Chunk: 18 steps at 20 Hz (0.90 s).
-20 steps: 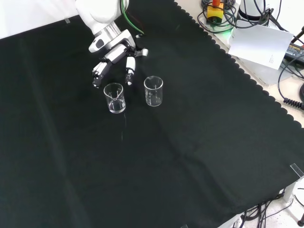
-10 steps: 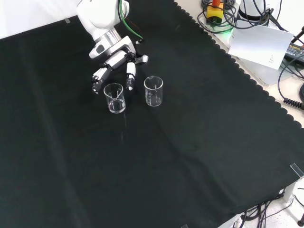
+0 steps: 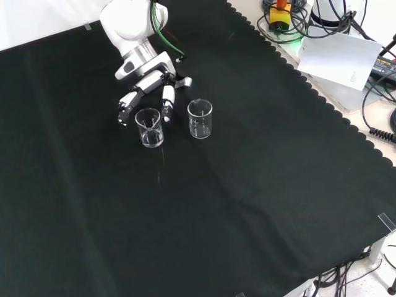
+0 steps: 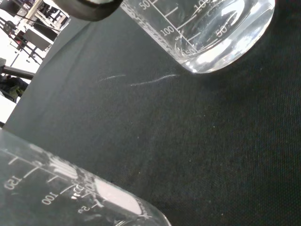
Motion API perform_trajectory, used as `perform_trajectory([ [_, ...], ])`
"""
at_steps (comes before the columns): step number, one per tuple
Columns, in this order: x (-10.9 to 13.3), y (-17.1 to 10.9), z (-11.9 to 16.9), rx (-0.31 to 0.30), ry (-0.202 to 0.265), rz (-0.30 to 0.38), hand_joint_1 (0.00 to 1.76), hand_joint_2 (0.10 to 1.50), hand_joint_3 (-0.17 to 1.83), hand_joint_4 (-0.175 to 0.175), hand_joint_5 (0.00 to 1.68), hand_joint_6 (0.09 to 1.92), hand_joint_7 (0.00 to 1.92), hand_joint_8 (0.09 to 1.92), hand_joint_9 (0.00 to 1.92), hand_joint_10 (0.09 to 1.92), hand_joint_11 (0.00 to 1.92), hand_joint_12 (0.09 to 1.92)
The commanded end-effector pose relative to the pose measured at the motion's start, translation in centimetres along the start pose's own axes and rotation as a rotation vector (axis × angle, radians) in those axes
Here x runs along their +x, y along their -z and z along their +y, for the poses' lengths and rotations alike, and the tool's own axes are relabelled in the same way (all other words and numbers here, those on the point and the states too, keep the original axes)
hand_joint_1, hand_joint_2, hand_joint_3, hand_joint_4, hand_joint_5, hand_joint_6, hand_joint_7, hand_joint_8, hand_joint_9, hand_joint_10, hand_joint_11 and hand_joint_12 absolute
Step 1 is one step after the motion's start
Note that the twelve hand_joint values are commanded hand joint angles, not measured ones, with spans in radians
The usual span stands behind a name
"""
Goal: Pick up the beaker on the right.
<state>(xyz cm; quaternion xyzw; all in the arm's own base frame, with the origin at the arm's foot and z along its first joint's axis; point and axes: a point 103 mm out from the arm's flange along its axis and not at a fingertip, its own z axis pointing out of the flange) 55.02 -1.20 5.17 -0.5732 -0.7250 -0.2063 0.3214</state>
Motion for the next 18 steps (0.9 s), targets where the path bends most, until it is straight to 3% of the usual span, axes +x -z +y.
perform_trajectory([
  [1,-0.1,-0.5,0.4,-0.020,0.001,0.021,0.79,0.86,-0.17,-0.015,0.34,0.09,0.19,0.62,0.33,0.59,0.01,1.40],
  [6,-0.1,-0.8,0.9,-0.038,0.013,0.042,0.85,0.86,-0.17,-0.018,0.40,0.09,0.20,0.64,0.33,0.59,0.01,1.39],
  [9,-0.2,-1.0,1.1,-0.038,0.023,0.094,0.87,0.86,-0.17,-0.017,0.41,0.09,0.20,0.64,0.33,0.58,0.02,1.39],
  [18,0.1,-1.5,1.3,-0.030,0.048,0.092,0.87,0.87,-0.17,-0.011,0.42,0.09,0.18,0.63,0.29,0.56,0.00,1.37],
])
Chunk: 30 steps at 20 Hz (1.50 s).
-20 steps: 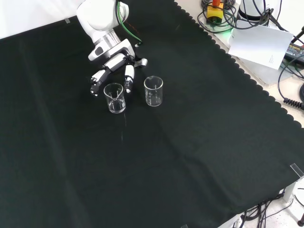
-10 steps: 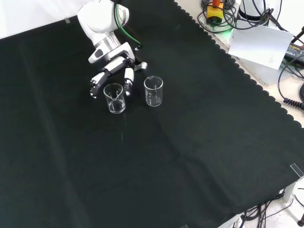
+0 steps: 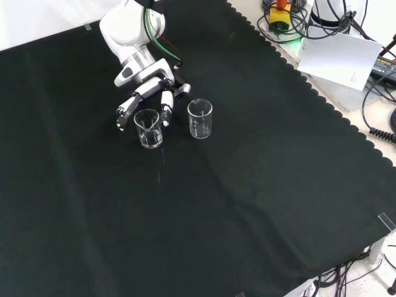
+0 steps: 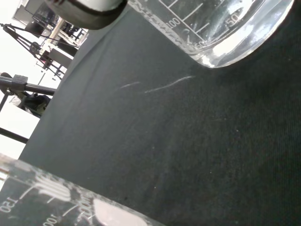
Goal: Pick up the beaker on the right.
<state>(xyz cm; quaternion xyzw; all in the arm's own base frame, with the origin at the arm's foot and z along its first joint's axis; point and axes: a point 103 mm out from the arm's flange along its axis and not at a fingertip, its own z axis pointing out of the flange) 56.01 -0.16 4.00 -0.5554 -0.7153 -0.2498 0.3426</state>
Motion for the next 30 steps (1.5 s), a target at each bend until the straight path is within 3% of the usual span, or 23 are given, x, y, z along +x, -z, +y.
perform_trajectory([
  [1,0.4,-0.2,0.1,0.000,0.016,-0.005,0.86,0.87,-0.17,-0.011,0.41,0.09,0.17,0.63,0.29,0.56,0.00,1.36],
  [11,0.6,-0.7,0.3,-0.034,-0.001,-0.042,0.87,0.86,-0.17,-0.012,0.40,0.09,0.11,0.63,0.27,0.55,0.00,1.32],
  [20,0.6,-1.0,1.0,-0.061,-0.014,-0.011,0.95,0.86,-0.17,-0.023,0.42,0.09,0.13,0.67,0.30,0.56,0.00,1.33],
  [21,0.7,-1.0,1.1,-0.061,-0.014,-0.010,0.96,0.86,-0.17,-0.024,0.42,0.19,0.14,0.69,0.33,0.55,0.00,1.34],
  [24,0.6,-1.0,1.1,-0.078,-0.025,-0.005,1.00,0.87,-0.17,-0.027,0.32,0.90,0.22,0.76,0.41,0.56,0.03,1.34],
  [26,0.5,-1.1,1.2,-0.085,-0.031,0.004,1.03,0.89,-0.17,-0.033,0.36,1.26,0.32,0.86,0.50,0.60,0.09,1.34],
  [30,0.5,-1.1,1.3,-0.110,-0.047,0.037,1.06,0.93,-0.17,-0.042,0.54,1.49,0.54,1.06,0.68,0.68,0.24,1.31],
])
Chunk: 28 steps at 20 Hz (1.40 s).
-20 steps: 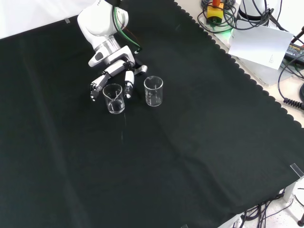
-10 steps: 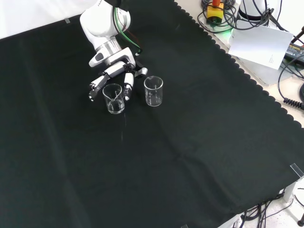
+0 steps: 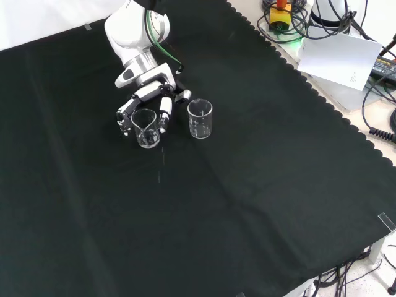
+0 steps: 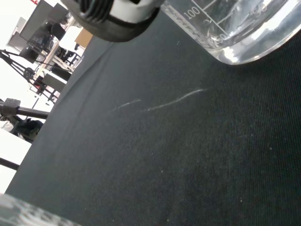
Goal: Pick up the beaker on the right.
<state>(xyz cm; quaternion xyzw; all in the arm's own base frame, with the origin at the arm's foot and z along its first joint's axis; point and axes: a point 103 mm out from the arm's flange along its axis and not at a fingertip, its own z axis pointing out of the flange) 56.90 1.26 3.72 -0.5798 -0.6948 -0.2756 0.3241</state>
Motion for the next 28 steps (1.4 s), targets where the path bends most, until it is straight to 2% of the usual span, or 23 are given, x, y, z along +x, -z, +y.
perform_trajectory([
  [1,-0.1,-0.1,0.1,-0.031,-0.020,0.034,1.07,0.94,-0.17,-0.050,0.60,1.50,0.60,1.09,0.73,0.69,0.30,1.29],
  [5,0.1,0.1,0.2,-0.021,-0.015,0.026,1.11,0.97,-0.17,-0.077,0.70,1.48,0.70,1.14,0.85,0.68,0.47,1.21],
  [9,0.1,0.3,0.2,-0.015,-0.020,0.022,1.12,0.97,-0.17,-0.066,0.68,1.35,0.65,1.06,0.83,0.66,0.50,1.19],
  [11,0.2,0.4,0.1,-0.039,-0.027,0.009,1.13,0.98,-0.17,-0.067,0.69,1.30,0.64,1.03,0.83,0.65,0.52,1.18],
  [12,0.3,0.7,0.0,-0.062,-0.029,-0.001,1.13,1.04,-0.17,-0.066,0.82,1.16,0.72,1.01,0.89,0.63,0.60,1.15],
  [14,0.7,1.2,-0.1,-0.102,-0.019,-0.059,1.21,1.09,-0.17,0.002,1.04,0.93,1.04,0.78,1.10,0.59,0.94,0.98],
  [15,1.0,1.7,-0.1,-0.113,-0.007,-0.080,1.24,1.09,-0.17,0.013,1.12,0.81,1.18,0.64,1.20,0.57,1.07,0.88],
  [16,1.4,2.4,0.0,-0.122,0.013,-0.110,1.27,1.07,-0.17,0.009,1.18,0.69,1.30,0.50,1.29,0.55,1.16,0.79],
  [18,2.3,4.1,0.2,-0.137,0.042,-0.143,1.29,1.04,-0.17,-0.007,1.28,0.48,1.46,0.26,1.41,0.48,1.25,0.66],
  [20,3.3,5.9,0.3,-0.143,0.076,-0.177,1.30,1.03,-0.17,-0.020,1.33,0.38,1.54,0.12,1.48,0.42,1.29,0.60],
  [21,3.8,6.8,0.3,-0.148,0.089,-0.199,1.30,1.03,-0.17,-0.025,1.34,0.35,1.56,0.09,1.50,0.41,1.29,0.59],
  [23,4.7,8.3,0.1,-0.149,0.108,-0.232,1.31,1.03,-0.17,-0.123,1.37,0.33,1.54,0.09,1.52,0.40,1.30,0.58],
  [24,5.1,9.0,-0.1,-0.152,0.115,-0.241,1.31,1.03,-0.17,-0.149,1.37,0.33,1.54,0.09,1.53,0.40,1.30,0.58],
  [26,5.6,10.1,-0.6,-0.149,0.123,-0.250,1.32,1.03,-0.17,-0.170,1.38,0.32,1.53,0.09,1.54,0.40,1.31,0.58],
  [28,6.1,11.0,-1.5,-0.136,0.127,-0.262,1.32,1.03,-0.17,-0.175,1.38,0.32,1.53,0.09,1.55,0.41,1.32,0.59],
])
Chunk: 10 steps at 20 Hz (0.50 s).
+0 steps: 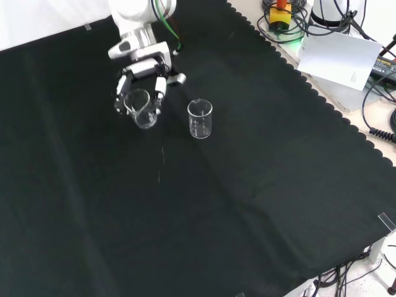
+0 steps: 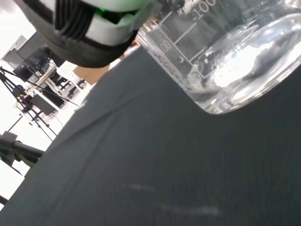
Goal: Pick up the beaker on the right.
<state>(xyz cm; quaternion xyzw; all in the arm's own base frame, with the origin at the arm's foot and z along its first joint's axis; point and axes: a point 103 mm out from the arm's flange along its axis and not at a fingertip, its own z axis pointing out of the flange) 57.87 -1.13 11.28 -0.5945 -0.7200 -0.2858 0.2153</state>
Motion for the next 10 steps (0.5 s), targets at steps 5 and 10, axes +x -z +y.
perform_trajectory([
  [5,2.0,7.4,-4.4,0.006,0.059,-0.093,1.31,1.03,-0.17,-0.175,1.37,0.35,1.48,0.18,1.54,0.50,1.32,0.61],
  [10,3.0,9.2,-8.1,0.010,0.065,-0.090,1.31,1.05,-0.17,-0.175,1.29,0.51,1.34,0.47,1.51,0.60,1.31,0.64],
])
